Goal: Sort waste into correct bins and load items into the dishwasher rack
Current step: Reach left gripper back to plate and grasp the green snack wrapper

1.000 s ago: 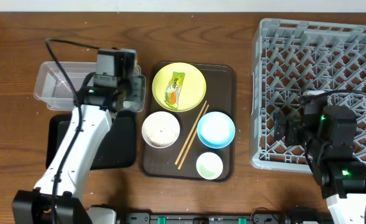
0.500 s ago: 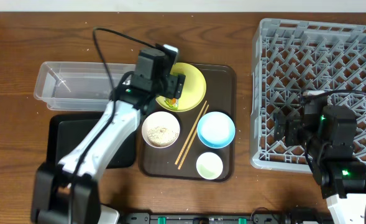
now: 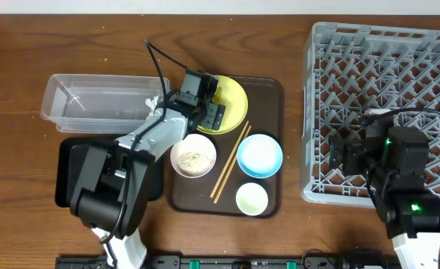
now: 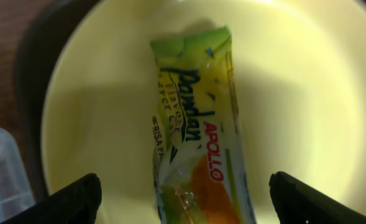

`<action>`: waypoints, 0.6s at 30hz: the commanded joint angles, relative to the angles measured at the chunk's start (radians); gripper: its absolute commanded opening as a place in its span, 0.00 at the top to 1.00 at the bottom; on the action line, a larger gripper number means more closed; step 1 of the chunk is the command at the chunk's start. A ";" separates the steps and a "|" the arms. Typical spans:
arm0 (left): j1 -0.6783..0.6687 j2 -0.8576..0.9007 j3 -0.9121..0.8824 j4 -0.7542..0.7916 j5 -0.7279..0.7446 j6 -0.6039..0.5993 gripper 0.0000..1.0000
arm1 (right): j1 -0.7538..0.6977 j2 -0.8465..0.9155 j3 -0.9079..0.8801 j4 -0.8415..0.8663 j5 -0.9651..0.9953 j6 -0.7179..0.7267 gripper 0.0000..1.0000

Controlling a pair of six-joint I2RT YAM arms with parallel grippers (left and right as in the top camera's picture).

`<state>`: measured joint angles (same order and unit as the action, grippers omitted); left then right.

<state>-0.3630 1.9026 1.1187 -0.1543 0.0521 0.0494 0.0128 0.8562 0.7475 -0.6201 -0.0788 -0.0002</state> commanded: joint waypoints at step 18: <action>-0.003 0.035 0.000 -0.028 0.042 -0.002 0.92 | 0.007 -0.005 0.022 -0.002 -0.008 0.015 0.01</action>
<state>-0.3649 1.9392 1.1191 -0.1608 0.0692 0.0475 0.0128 0.8562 0.7475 -0.6205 -0.0788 -0.0002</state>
